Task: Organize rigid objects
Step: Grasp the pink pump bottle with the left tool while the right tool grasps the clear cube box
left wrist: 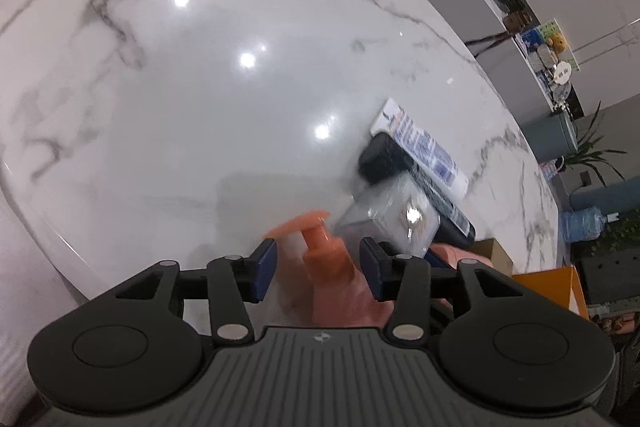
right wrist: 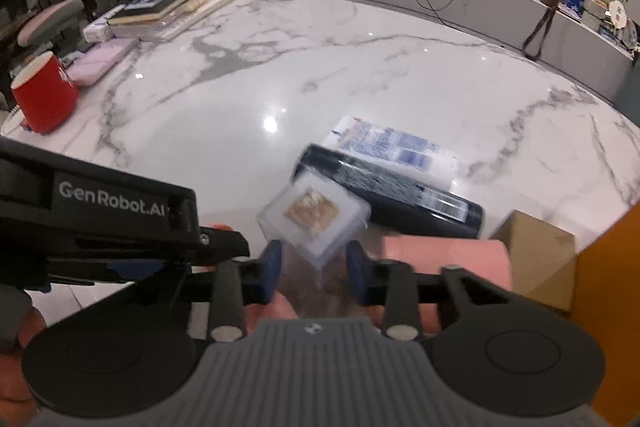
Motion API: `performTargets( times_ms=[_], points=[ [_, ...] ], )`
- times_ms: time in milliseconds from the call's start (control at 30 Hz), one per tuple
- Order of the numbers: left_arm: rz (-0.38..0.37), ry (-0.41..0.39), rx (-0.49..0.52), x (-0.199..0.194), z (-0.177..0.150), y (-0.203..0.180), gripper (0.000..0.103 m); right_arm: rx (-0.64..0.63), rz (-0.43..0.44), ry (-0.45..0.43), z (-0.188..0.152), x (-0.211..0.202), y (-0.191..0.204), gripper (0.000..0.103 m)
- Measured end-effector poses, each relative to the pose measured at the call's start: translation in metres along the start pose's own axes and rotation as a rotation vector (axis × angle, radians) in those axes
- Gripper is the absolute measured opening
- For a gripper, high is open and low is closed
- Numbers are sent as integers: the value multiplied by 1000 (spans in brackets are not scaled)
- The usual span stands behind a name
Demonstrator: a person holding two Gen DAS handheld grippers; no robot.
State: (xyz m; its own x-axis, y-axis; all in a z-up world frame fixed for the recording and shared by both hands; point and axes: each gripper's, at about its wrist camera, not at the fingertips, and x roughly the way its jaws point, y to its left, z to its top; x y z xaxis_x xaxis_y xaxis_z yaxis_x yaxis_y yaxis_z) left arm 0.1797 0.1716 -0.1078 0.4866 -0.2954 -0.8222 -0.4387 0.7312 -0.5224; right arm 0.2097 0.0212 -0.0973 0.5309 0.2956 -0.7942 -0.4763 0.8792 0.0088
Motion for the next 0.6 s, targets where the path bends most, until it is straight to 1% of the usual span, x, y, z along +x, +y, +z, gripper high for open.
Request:
performTargets(
  times_ms=[67,100,167,233,333,400,467,533,567,600],
  points=[
    [-4,16,0,4,-3,-3,52,-10,-12,3,-1,-5,-6,25],
    [-2,20,4,7,-5,-4,53,-9,-4,8,-2,-7,-9,23],
    [2,13,17,9,-7,-9,54,-10,13,13,-3,-13,-12,23],
    [11,14,35,11,-9,-14,54,-32,11,7,-5,-18,-10,23],
    [16,5,52,15,-11,-18,48,-58,4,3,-8,-20,-7,23],
    [4,2,60,16,-10,-17,44,-58,5,13,-10,-20,-7,23],
    [3,11,78,13,-7,-16,37,-57,10,11,-12,-22,-8,23],
    [14,11,102,6,-2,-15,32,-49,14,5,-11,-23,-9,25],
    [27,7,109,2,0,-14,31,-41,18,2,-10,-23,-10,27],
    [45,0,124,-2,3,-13,30,-31,21,-3,-8,-23,-9,34]
  ],
)
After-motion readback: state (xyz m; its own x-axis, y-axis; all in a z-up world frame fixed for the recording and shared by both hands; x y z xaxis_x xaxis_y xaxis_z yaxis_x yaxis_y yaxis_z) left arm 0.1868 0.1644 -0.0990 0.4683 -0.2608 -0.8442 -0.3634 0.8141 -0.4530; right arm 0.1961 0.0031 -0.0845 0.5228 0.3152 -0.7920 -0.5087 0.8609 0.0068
